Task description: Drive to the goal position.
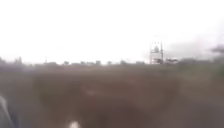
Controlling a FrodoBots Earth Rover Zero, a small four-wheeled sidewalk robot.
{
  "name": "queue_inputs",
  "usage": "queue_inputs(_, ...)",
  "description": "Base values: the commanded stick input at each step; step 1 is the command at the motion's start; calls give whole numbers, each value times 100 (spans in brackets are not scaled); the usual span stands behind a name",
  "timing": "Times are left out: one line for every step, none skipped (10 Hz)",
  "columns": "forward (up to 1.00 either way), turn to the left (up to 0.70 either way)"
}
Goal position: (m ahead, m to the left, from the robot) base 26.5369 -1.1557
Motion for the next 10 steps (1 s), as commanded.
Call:
queue_inputs(70,0)
queue_inputs(70,0)
queue_inputs(70,0)
queue_inputs(70,0)
queue_inputs(70,0)
queue_inputs(70,15)
queue_inputs(70,34)
queue_inputs(70,35)
queue_inputs(70,13)
queue_inputs(70,0)
